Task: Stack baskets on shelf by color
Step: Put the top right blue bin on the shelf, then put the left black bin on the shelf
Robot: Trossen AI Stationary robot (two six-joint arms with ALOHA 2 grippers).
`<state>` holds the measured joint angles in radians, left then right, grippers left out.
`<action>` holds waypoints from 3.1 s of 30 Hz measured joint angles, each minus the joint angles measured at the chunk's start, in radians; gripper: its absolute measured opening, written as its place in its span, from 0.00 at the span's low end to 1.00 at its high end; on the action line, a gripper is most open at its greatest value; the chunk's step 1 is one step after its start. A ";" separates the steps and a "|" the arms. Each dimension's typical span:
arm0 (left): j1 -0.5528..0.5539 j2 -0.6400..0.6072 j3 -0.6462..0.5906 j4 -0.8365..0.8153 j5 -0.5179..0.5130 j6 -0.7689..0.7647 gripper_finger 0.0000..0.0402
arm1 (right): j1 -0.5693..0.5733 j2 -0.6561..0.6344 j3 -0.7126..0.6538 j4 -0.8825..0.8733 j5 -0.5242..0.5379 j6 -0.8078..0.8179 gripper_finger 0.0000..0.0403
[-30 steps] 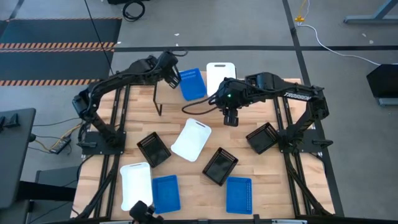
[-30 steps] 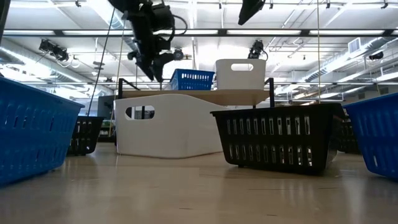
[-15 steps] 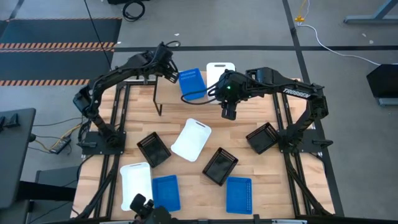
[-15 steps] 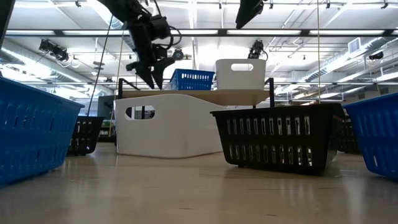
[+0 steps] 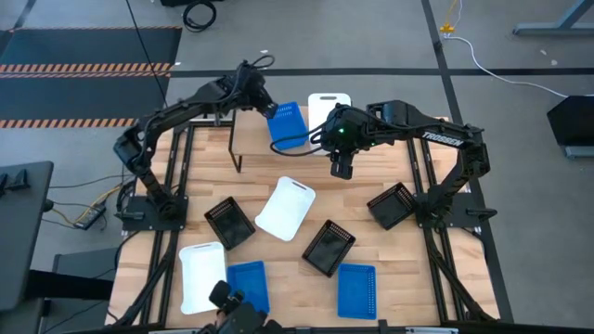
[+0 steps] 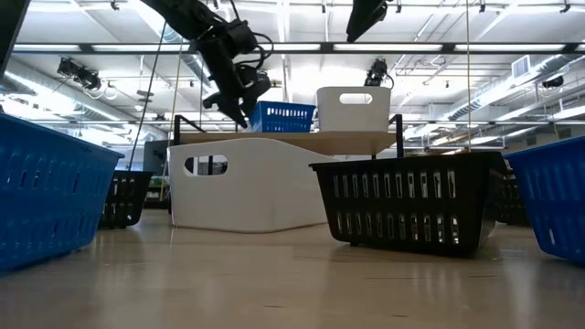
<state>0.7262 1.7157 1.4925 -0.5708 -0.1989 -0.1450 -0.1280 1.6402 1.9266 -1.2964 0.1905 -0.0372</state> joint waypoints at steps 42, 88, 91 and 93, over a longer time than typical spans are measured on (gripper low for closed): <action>-0.013 0.056 0.122 -0.277 0.079 0.109 0.43 | -0.034 0.000 0.000 -0.029 -0.001 -0.016 0.47; -0.384 -0.173 0.123 -0.864 0.112 -0.065 0.43 | 0.009 0.001 -0.201 0.175 -0.178 -0.037 0.47; -0.508 -0.173 0.123 -0.922 0.118 -0.164 0.43 | 0.030 0.002 -0.260 0.200 -0.212 -0.033 0.47; -0.595 -0.173 0.117 -0.924 0.118 -0.222 0.43 | 0.048 0.001 -0.300 0.228 -0.230 -0.020 0.47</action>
<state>0.1309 1.5425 1.6097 -1.4949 -0.0808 -0.3667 -0.0805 1.6413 1.6267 -1.0689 -0.0396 -0.0568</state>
